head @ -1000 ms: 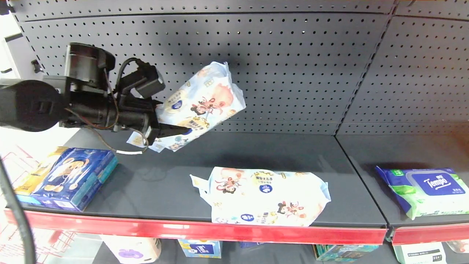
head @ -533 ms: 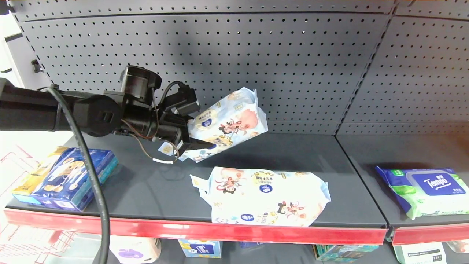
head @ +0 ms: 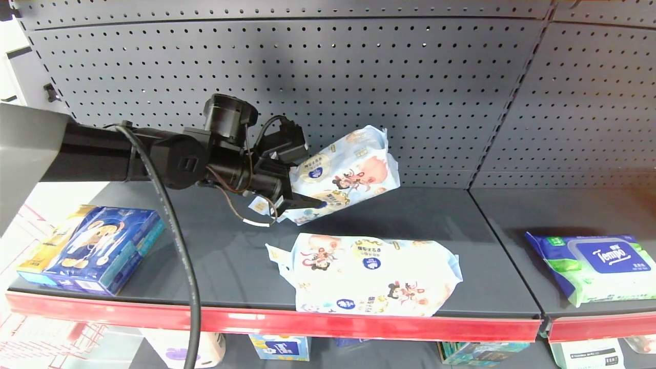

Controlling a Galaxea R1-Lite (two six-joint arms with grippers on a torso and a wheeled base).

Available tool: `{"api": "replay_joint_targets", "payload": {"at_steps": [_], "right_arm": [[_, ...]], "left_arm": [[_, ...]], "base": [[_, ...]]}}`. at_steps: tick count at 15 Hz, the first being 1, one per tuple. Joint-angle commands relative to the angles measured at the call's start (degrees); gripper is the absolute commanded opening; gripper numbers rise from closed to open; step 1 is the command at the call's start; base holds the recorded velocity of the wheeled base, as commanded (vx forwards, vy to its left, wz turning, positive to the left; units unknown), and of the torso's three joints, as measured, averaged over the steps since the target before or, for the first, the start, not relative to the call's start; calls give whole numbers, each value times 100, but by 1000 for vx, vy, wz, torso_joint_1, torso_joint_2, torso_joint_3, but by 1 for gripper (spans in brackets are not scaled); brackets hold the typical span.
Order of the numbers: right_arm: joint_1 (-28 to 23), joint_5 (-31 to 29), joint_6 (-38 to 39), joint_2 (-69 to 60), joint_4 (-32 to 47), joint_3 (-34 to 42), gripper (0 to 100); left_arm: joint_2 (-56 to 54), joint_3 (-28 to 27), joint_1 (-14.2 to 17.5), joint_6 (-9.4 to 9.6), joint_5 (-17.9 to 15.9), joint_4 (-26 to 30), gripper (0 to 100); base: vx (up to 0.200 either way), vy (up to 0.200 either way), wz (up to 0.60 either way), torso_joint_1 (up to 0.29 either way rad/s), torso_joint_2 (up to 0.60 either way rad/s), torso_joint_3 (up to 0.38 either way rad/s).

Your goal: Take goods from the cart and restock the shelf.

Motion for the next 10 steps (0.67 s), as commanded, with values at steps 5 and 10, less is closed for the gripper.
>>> {"api": "replay_joint_targets", "payload": {"at_steps": [5,10], "right_arm": [[1,1,-1,20,-2,26,100],[1,1,-1,20,-2,26,100]], "left_arm": [[127,-76,-101,-2,6,4,0],[119,-32,-101,6,6,4,100]], "base": [[0,0,0,0,0,0],[0,0,0,0,0,0]]}}
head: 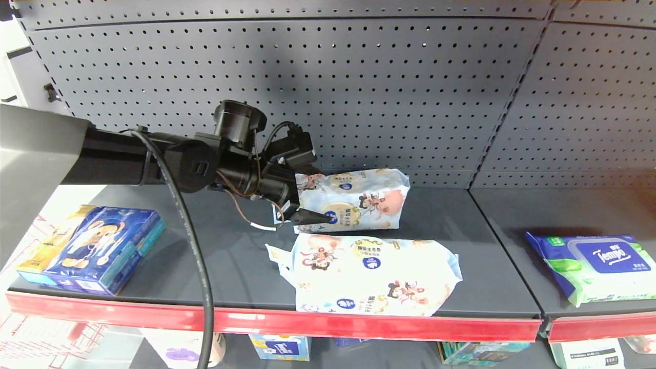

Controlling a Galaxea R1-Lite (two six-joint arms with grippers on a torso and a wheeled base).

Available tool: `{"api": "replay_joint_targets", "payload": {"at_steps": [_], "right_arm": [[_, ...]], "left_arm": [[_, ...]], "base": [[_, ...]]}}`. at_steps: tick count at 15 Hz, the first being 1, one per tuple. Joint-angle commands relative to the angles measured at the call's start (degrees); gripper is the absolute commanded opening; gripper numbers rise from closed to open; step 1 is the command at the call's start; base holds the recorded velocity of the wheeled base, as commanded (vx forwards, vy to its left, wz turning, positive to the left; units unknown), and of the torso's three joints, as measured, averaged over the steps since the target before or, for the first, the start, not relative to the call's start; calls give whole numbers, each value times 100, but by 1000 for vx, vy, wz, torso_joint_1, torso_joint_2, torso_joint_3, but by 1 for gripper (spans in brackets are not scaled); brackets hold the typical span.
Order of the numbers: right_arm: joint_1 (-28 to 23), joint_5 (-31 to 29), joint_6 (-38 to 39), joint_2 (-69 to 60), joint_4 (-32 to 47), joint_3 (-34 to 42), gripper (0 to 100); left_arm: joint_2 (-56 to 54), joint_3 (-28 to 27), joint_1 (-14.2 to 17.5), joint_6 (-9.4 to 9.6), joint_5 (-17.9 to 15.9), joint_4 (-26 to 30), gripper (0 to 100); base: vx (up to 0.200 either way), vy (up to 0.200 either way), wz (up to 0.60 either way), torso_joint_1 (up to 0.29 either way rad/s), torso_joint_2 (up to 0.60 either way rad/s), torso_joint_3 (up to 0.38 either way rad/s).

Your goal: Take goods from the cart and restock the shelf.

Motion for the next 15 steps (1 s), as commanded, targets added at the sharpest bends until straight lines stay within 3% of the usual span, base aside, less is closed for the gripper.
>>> {"api": "replay_joint_targets", "payload": {"at_steps": [1,4,8,15], "right_arm": [[1,3,-1,25,-2,-1,100],[1,3,-1,33,-2,-1,100],[1,3,-1,25,-2,-1,100],[1,3,-1,25,-2,8,100]], "left_arm": [[-28,3,1,0,1,6,100],[-63,38,45,0,1,-2,100],[-283,276,344,-9,1,-2,100],[-142,214,546,-88,239,-29,100]], "base": [[0,0,0,0,0,0],[0,0,0,0,0,0],[0,0,0,0,0,0],[0,0,0,0,0,0]]}}
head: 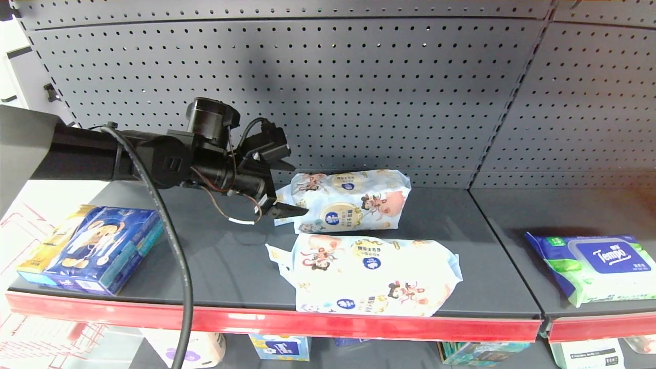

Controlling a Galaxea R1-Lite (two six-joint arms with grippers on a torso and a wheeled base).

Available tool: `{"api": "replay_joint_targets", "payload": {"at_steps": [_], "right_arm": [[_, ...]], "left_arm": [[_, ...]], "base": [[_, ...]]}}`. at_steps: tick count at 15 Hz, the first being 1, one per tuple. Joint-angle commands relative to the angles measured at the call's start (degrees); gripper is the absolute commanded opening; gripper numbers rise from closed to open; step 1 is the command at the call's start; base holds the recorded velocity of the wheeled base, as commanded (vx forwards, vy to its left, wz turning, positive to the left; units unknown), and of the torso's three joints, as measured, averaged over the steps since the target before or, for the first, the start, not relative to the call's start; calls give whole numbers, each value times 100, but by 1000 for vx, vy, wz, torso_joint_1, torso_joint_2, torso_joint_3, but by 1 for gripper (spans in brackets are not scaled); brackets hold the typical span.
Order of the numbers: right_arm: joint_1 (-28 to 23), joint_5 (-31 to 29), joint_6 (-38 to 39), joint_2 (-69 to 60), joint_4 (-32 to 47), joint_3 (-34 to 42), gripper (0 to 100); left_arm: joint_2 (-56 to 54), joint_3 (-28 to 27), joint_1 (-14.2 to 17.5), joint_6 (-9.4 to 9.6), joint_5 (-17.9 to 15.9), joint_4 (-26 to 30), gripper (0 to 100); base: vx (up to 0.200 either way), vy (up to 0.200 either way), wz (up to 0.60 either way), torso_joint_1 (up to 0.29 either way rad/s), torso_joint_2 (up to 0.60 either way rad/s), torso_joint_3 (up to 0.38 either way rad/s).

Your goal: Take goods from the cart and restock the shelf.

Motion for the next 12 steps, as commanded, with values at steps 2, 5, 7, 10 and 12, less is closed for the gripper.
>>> {"api": "replay_joint_targets", "payload": {"at_steps": [2,5,7,10,12], "right_arm": [[1,3,-1,20,-2,25,100],[1,3,-1,20,-10,60,100],[1,-5,-1,20,-2,78,100],[1,-5,-1,20,-10,113,100],[1,-14,-1,20,-2,140,100]], "left_arm": [[101,-51,105,-6,72,-18,100],[118,-112,149,-15,116,-18,100],[197,-270,166,-24,151,-18,100],[145,-165,158,-103,98,0,100],[-321,318,149,-349,-7,26,100]], "base": [[0,0,0,0,0,0],[0,0,0,0,0,0],[0,0,0,0,0,0],[0,0,0,0,0,0],[0,0,0,0,0,0]]}}
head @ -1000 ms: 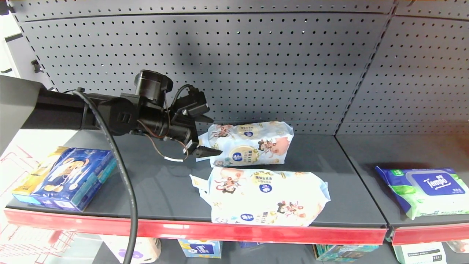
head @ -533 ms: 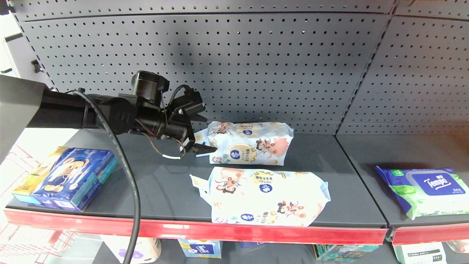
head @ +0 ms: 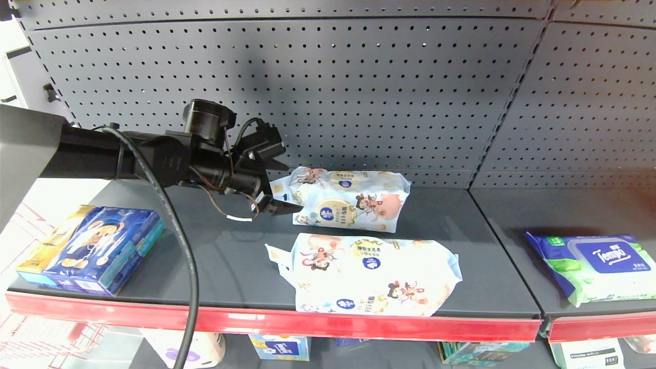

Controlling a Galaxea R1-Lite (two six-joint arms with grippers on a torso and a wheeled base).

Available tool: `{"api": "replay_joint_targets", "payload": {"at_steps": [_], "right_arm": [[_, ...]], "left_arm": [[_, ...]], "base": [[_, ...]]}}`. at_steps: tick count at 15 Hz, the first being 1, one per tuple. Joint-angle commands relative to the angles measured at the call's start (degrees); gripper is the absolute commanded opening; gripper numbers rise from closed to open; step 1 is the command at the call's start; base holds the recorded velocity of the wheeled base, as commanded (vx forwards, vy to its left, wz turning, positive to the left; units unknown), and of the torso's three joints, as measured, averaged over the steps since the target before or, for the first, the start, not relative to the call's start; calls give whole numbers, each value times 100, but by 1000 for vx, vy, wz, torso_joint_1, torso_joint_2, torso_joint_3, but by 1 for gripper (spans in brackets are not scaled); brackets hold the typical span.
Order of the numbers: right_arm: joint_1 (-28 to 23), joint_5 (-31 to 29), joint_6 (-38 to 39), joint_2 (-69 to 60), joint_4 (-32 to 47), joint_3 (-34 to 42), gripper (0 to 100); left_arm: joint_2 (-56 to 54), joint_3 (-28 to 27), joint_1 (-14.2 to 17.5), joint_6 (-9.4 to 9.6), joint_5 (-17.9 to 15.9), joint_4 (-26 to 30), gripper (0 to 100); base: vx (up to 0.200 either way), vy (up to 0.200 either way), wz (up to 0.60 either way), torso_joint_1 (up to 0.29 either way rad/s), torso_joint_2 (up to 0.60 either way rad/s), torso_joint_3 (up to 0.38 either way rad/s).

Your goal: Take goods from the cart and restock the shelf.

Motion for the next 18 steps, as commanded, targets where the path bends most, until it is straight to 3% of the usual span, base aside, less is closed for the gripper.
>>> {"api": "replay_joint_targets", "payload": {"at_steps": [1,2,3,5,8,11,12,15,18], "right_arm": [[1,0,-1,16,-8,37,100],[1,0,-1,16,-8,45,100],[1,0,-10,16,-8,72,100],[1,0,-10,16,-8,81,100],[1,-8,-10,16,-8,81,100],[1,-17,-10,16,-8,98,100],[1,-17,-10,16,-8,98,100],[1,-26,-1,16,1,98,100],[1,-26,-1,16,-8,89,100]], "left_arm": [[-606,577,-8,-418,-69,11,100],[-835,770,9,-883,-7,2,100],[-888,797,106,-1112,55,-24,100],[-905,753,246,-1217,345,-33,100],[-879,762,246,-1226,837,-33,100],[-817,735,246,-1279,1048,-42,100],[-712,639,203,-1516,1241,-51,100],[-308,313,36,-1569,1364,-552,100],[-185,243,-61,-1613,1390,-639,100]], "base": [[0,0,0,0,0,0],[0,0,0,0,0,0],[0,0,0,0,0,0],[0,0,0,0,0,0],[0,0,0,0,0,0],[0,0,0,0,0,0],[0,0,0,0,0,0],[0,0,0,0,0,0],[0,0,0,0,0,0]]}}
